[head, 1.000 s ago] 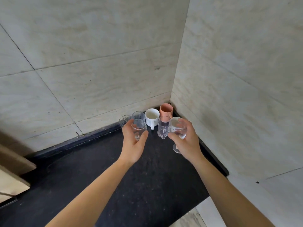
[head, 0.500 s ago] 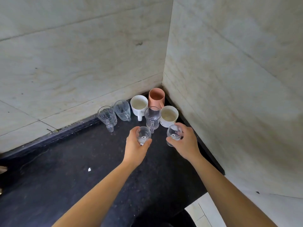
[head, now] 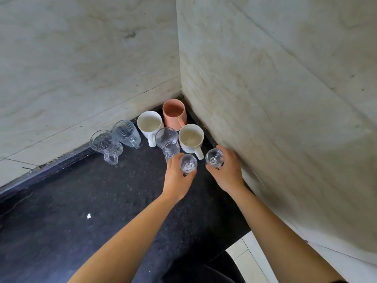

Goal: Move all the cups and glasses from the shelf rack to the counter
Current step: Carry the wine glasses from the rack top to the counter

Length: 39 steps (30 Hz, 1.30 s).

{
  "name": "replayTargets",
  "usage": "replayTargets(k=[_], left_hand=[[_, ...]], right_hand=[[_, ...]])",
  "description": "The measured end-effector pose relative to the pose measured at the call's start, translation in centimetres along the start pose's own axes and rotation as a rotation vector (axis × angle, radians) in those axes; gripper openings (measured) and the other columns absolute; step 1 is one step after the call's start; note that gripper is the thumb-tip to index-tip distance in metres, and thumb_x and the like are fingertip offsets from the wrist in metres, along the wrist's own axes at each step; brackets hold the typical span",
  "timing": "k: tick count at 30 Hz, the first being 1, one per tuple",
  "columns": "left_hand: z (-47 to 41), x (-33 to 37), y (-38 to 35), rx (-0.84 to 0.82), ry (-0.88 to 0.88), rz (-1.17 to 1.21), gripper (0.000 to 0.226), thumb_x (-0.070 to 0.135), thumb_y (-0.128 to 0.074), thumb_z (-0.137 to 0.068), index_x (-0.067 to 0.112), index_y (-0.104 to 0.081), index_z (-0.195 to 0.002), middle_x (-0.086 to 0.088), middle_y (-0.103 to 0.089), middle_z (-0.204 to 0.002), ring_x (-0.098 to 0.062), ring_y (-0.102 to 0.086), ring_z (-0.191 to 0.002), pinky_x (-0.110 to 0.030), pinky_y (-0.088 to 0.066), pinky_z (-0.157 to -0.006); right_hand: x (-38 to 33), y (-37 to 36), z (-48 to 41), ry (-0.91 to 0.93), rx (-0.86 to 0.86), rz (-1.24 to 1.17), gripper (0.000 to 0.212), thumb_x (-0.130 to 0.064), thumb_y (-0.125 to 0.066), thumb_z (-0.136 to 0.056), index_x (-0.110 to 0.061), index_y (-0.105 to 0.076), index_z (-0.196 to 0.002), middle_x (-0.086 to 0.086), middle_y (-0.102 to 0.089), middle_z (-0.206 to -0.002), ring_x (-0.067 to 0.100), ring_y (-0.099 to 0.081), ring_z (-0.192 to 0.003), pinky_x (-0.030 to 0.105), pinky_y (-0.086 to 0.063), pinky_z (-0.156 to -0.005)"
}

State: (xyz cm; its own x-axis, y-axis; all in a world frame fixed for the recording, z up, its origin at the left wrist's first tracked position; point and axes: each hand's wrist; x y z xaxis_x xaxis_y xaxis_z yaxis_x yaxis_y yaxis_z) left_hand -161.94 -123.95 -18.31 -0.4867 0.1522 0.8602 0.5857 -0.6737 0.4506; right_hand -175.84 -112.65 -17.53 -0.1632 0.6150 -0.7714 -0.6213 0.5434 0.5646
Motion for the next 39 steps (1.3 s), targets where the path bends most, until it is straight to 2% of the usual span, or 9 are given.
replayTargets(k=[3,7,10,13,19,23,29,34,39], left_hand=[[-0.4,0.1,-0.4,0.009,0.006,-0.018,0.059,0.024,-0.079,-0.081,0.054,-0.039,-0.114,0.022,-0.045,-0.114,-0.01,-0.057,-0.107,-0.013,-0.049,-0.075],[-0.5,-0.2,-0.8,0.001,-0.012,-0.08,0.061,0.027,-0.078,-0.082,0.059,-0.036,-0.113,0.012,-0.05,-0.121,-0.007,-0.057,-0.106,-0.009,-0.049,-0.073],[-0.2,-0.1,-0.5,-0.014,-0.023,-0.138,0.06,0.031,-0.078,-0.082,0.046,-0.041,-0.127,0.016,-0.047,-0.125,-0.006,-0.057,-0.106,-0.019,-0.052,-0.08],[0.5,0.6,0.7,-0.011,-0.069,-0.212,0.071,0.038,-0.075,-0.084,0.037,-0.035,-0.142,0.021,-0.039,-0.132,-0.004,-0.049,-0.115,-0.028,-0.048,-0.087],[1.5,4.1,6.9,0.094,-0.164,-0.312,0.057,0.035,-0.055,-0.1,0.018,-0.035,-0.151,-0.002,-0.041,-0.153,-0.026,-0.048,-0.131,-0.039,-0.047,-0.096],[3.0,6.6,13.5,0.27,-0.289,-0.478,0.057,0.033,-0.047,-0.103,0.011,-0.033,-0.154,-0.014,-0.031,-0.16,-0.035,-0.029,-0.146,-0.054,-0.033,-0.113],[7.7,8.5,25.0,0.56,-0.274,-0.795,0.067,0.053,-0.022,-0.102,0.019,-0.018,-0.159,-0.017,-0.006,-0.167,-0.038,-0.004,-0.153,-0.058,-0.013,-0.12],[16.0,9.2,34.0,0.85,-0.115,-0.905,0.07,0.055,-0.023,-0.101,0.019,-0.015,-0.16,-0.017,-0.003,-0.167,-0.039,-0.001,-0.153,-0.061,-0.011,-0.12],[27.4,9.2,37.9,1.115,0.105,-0.916,0.071,0.056,-0.023,-0.1,0.017,-0.016,-0.159,-0.017,-0.003,-0.167,-0.036,0.0,-0.153,-0.06,-0.01,-0.12]], right_hand=[[0.2,-0.1,-0.5,0.007,-0.013,-0.015,0.064,-0.024,-0.082,-0.082,-0.022,-0.053,-0.139,0.004,-0.059,-0.134,0.019,-0.061,-0.119,0.041,-0.057,-0.097],[0.4,0.1,-0.5,-0.004,-0.053,-0.03,0.07,-0.025,-0.08,-0.085,-0.025,-0.046,-0.146,0.003,-0.054,-0.142,0.02,-0.057,-0.128,0.043,-0.056,-0.1],[0.3,0.4,-0.2,0.008,-0.086,0.021,0.081,-0.022,-0.082,-0.084,-0.025,-0.037,-0.152,0.002,-0.049,-0.149,0.021,-0.05,-0.136,0.045,-0.051,-0.106],[-0.6,1.0,0.4,0.055,-0.097,0.106,0.088,-0.017,-0.078,-0.086,-0.024,-0.027,-0.157,0.002,-0.042,-0.155,0.022,-0.043,-0.142,0.038,-0.045,-0.111],[-5.8,2.5,1.5,0.219,-0.017,0.237,0.067,-0.015,-0.056,-0.097,-0.019,-0.029,-0.158,0.004,-0.034,-0.162,0.024,-0.037,-0.145,0.043,-0.04,-0.113],[-10.6,2.7,2.7,0.344,0.11,0.345,0.057,-0.032,-0.049,-0.104,-0.018,-0.033,-0.157,0.011,-0.03,-0.165,0.029,-0.027,-0.151,0.043,-0.027,-0.12],[-20.6,1.0,5.2,0.654,0.271,0.465,0.066,-0.053,-0.03,-0.103,-0.017,-0.034,-0.158,0.021,-0.019,-0.167,0.041,-0.018,-0.153,0.054,-0.02,-0.123],[-30.3,-3.2,8.9,0.988,0.258,0.412,0.069,-0.053,-0.036,-0.101,-0.015,-0.032,-0.158,0.025,-0.015,-0.167,0.046,-0.019,-0.152,0.058,-0.019,-0.122],[-37.2,-8.7,15.5,1.3,0.076,0.318,0.075,-0.061,-0.027,-0.101,-0.021,-0.017,-0.162,0.02,-0.002,-0.169,0.041,-0.008,-0.155,0.056,-0.011,-0.124]])
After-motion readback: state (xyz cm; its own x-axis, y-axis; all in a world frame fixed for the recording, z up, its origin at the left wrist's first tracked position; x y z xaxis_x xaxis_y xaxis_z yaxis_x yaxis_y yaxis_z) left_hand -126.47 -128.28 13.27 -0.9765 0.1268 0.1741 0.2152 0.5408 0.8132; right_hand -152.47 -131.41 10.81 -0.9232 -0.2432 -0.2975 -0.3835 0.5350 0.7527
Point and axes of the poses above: each hand's wrist, its own z-axis away from the middle knuckle, its own y-axis out of the back of the hand, x = y × z
